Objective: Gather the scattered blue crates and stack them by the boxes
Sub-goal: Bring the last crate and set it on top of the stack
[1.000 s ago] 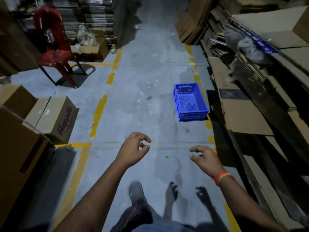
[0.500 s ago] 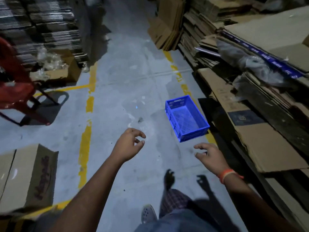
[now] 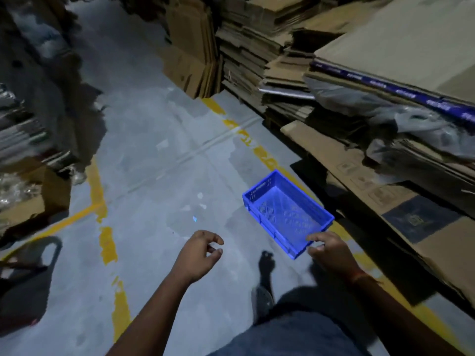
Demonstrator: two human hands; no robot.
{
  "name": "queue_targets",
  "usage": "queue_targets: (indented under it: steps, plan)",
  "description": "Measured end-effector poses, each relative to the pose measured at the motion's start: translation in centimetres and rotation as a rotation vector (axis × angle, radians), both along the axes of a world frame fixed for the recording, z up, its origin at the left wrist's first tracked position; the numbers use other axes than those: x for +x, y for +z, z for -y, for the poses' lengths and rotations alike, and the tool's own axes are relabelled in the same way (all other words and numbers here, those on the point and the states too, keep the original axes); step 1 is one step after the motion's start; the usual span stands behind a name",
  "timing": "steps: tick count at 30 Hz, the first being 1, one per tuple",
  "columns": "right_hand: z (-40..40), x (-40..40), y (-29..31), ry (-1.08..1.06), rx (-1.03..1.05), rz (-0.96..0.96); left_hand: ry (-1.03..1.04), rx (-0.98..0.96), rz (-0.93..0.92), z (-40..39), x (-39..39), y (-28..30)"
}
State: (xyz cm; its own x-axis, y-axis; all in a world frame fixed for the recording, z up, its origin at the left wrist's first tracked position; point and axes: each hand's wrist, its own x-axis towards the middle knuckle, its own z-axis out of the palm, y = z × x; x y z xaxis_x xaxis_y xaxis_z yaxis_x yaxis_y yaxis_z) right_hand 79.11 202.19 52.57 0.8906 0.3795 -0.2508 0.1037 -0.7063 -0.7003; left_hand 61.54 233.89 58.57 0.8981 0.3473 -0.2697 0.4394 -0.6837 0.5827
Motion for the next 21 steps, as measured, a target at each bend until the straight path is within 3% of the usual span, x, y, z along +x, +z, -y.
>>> queue_targets:
  steps: [8, 15, 21]
  plan:
    - [-6.6, 9.9, -3.9, -0.130, -0.034, -0.057, -0.282, 0.039, -0.016, -10.3, 19.3, -2.3]
    - [-10.1, 11.9, -9.4, -0.424, -0.088, -0.165, -0.505, 0.063, -0.058, -15.8, 36.1, -9.9]
    - [-14.5, 14.4, -12.1, -0.625, -0.152, -0.219, -0.523, 0.042, -0.062, -19.3, 46.6, -17.6]
